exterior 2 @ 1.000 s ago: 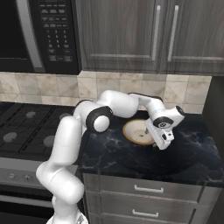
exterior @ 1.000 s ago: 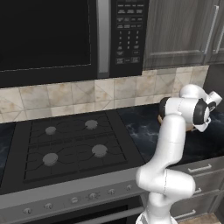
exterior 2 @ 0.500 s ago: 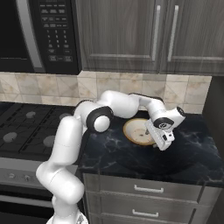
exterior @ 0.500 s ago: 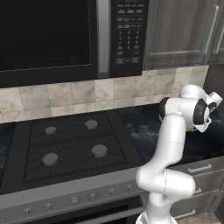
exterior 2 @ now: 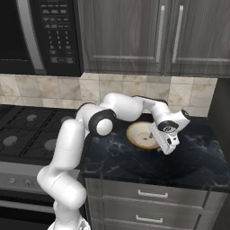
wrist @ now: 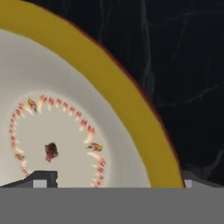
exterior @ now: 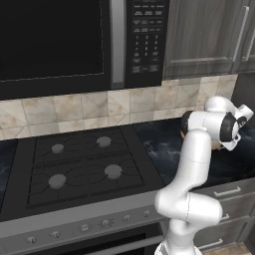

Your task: Pick the cup and bowl from the counter and place them on the counter next to the sink.

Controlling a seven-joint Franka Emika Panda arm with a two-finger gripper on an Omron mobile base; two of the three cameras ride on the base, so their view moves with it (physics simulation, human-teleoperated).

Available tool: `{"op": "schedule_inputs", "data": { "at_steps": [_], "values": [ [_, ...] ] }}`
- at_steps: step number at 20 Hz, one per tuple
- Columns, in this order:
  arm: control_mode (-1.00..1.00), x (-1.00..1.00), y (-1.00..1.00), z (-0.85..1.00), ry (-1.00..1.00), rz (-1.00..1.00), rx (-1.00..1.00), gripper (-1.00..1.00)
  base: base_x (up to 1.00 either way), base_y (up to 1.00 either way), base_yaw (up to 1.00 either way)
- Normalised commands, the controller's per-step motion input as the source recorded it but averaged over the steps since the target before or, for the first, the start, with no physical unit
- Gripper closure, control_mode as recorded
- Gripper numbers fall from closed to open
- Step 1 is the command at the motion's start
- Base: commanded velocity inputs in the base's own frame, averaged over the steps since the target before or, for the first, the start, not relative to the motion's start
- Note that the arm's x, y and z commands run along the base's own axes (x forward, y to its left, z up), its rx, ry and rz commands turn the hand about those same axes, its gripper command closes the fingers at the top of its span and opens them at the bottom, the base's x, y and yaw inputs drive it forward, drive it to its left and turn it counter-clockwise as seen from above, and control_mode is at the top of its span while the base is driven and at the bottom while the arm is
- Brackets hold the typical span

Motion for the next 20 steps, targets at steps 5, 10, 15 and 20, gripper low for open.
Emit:
{"op": "schedule_inputs", "data": {
  "at_steps": [5,10,15,20],
  "values": [
    [-1.0,-0.05,0.0,0.0,0.0,-0.04,0.0,-1.0,0.0,0.0,0.0],
    [-1.0,0.0,0.0,0.0,0.0,-0.02,0.0,1.0,0.0,0.0,0.0],
    [-1.0,0.0,0.0,0.0,0.0,-0.02,0.0,1.0,0.0,0.0,0.0],
    [-1.0,0.0,0.0,0.0,0.0,-0.02,0.0,1.0,0.0,0.0,0.0]
  ]
}}
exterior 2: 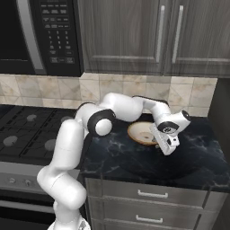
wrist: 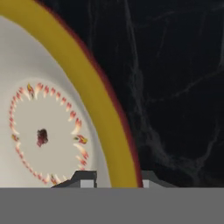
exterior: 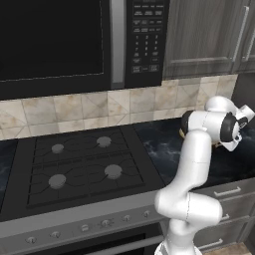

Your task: Pick the cup and bowl from the counter and place them on the counter next to the sink.

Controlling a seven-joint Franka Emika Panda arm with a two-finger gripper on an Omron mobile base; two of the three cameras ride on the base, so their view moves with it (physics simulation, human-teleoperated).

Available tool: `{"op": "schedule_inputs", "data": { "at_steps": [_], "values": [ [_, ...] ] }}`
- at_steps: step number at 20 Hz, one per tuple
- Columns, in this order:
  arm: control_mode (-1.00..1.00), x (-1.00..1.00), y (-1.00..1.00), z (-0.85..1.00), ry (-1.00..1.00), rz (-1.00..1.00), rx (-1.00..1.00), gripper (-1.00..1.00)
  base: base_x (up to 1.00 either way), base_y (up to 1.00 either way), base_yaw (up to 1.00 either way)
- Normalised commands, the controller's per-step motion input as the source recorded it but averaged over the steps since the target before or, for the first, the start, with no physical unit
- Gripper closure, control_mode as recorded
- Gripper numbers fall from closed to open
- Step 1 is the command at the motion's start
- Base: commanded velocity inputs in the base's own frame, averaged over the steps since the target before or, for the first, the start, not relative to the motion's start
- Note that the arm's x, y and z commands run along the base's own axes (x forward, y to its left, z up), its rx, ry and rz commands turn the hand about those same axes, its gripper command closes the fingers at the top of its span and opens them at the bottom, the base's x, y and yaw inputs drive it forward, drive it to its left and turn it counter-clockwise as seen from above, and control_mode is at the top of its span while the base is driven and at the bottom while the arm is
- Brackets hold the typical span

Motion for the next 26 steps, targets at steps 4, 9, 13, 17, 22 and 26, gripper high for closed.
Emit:
{"op": "schedule_inputs", "data": {
  "at_steps": [4,9,13,17,22,26],
  "values": [
    [-1.0,0.0,0.0,0.04,0.0,-0.01,0.0,1.0,0.0,0.0,0.0],
    [-1.0,-0.17,0.0,0.06,-0.08,0.0,0.0,1.0,0.0,0.0,0.0],
    [-1.0,-0.73,0.0,0.12,-0.13,0.02,0.0,1.0,0.0,0.0,0.0],
    [-1.0,-0.83,0.1,0.06,-0.11,0.03,0.0,1.0,0.0,0.0,0.0],
    [-1.0,-0.67,0.27,0.23,-0.01,0.03,-0.01,1.0,0.0,0.0,0.0],
    [-1.0,-0.5,0.48,0.2,0.0,0.04,-0.06,1.0,0.0,0.0,0.0]
  ]
}}
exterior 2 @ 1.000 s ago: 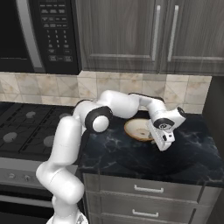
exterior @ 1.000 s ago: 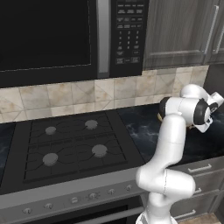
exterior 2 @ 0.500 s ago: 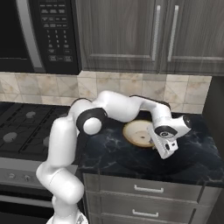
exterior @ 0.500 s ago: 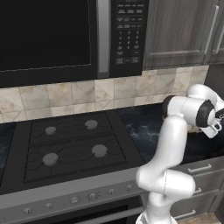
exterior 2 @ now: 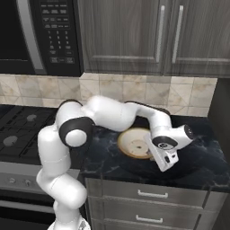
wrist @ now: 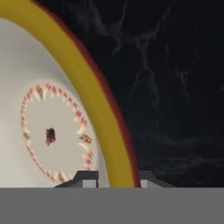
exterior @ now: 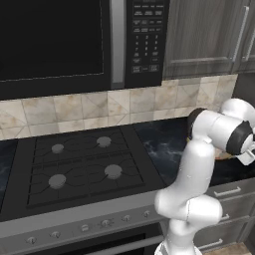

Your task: Pick the cup and bowl from the counter and place them on the counter next to the sink.

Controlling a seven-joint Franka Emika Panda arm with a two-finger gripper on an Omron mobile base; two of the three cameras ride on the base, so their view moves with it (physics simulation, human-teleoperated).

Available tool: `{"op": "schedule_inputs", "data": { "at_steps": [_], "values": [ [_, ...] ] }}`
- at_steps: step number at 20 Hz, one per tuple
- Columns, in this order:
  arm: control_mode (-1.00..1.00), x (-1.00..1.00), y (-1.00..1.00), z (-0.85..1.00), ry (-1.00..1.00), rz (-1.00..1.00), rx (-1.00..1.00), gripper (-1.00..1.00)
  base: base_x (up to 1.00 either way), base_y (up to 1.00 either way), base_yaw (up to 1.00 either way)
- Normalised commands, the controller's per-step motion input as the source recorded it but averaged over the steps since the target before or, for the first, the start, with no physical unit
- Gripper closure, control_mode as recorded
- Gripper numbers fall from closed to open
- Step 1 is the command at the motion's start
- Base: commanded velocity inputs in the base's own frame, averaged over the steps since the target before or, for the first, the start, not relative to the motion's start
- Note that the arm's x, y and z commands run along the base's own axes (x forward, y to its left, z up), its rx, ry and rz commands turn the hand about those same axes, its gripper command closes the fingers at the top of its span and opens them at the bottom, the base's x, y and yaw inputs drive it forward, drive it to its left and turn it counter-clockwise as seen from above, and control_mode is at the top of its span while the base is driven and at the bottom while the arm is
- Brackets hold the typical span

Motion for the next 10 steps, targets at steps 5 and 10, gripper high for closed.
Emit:
{"op": "schedule_inputs", "data": {
  "at_steps": [5,10],
  "values": [
    [-1.0,-0.46,0.55,0.28,0.01,0.05,-0.09,1.0,0.0,0.0,0.0],
    [-1.0,-0.43,0.56,0.29,0.03,0.06,-0.09,1.0,0.0,0.0,0.0]
  ]
}}
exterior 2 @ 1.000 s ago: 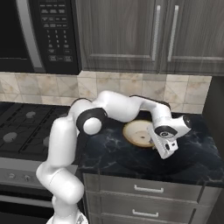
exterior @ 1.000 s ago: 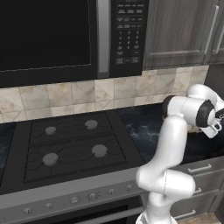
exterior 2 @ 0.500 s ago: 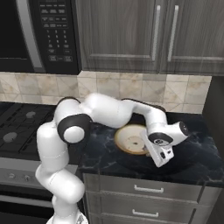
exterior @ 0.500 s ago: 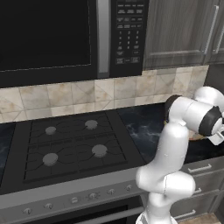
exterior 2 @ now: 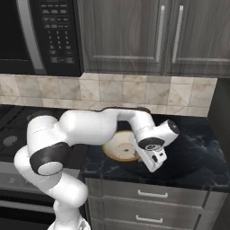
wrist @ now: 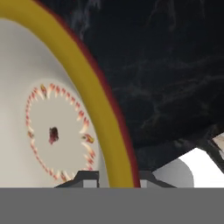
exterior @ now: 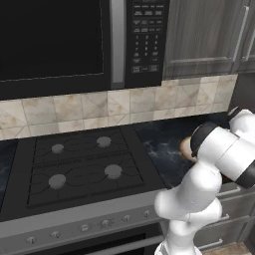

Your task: Pick the cup and bowl from the counter and place them on the counter next to the sink.

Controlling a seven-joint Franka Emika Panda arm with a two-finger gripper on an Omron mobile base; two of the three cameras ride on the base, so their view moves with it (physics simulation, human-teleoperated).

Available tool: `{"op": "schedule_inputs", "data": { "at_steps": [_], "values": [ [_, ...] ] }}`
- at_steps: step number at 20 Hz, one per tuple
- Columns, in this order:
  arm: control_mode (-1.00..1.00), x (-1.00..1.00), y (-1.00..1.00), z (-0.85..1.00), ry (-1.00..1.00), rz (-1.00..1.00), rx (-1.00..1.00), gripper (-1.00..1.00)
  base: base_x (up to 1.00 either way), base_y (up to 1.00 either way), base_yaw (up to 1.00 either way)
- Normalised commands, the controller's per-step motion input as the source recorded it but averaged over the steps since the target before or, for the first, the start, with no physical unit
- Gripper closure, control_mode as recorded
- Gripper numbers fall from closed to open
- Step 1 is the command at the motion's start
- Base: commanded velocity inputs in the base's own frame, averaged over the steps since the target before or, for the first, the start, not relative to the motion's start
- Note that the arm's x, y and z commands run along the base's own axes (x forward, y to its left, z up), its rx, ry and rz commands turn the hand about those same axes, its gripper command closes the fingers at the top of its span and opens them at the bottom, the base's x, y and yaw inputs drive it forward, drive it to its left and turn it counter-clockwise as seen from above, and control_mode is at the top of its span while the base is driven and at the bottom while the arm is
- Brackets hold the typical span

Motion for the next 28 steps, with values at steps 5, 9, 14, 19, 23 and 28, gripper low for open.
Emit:
{"op": "schedule_inputs", "data": {
  "at_steps": [5,9,14,19,23,28],
  "values": [
    [-1.0,-0.25,0.52,0.4,0.04,0.07,-0.08,1.0,0.0,0.0,0.0],
    [-1.0,-0.06,0.52,0.49,0.0,0.09,-0.04,1.0,0.0,0.0,0.0],
    [-1.0,0.0,0.54,0.58,0.0,0.08,0.0,1.0,0.0,0.0,0.0],
    [-1.0,0.0,0.57,0.4,0.0,0.11,0.0,1.0,0.0,0.0,0.0],
    [-1.0,-0.16,0.56,0.1,0.0,0.14,0.0,1.0,0.0,0.0,0.0],
    [-1.0,-0.21,0.57,0.0,0.0,0.14,0.04,1.0,0.0,0.0,0.0]
  ]
}}
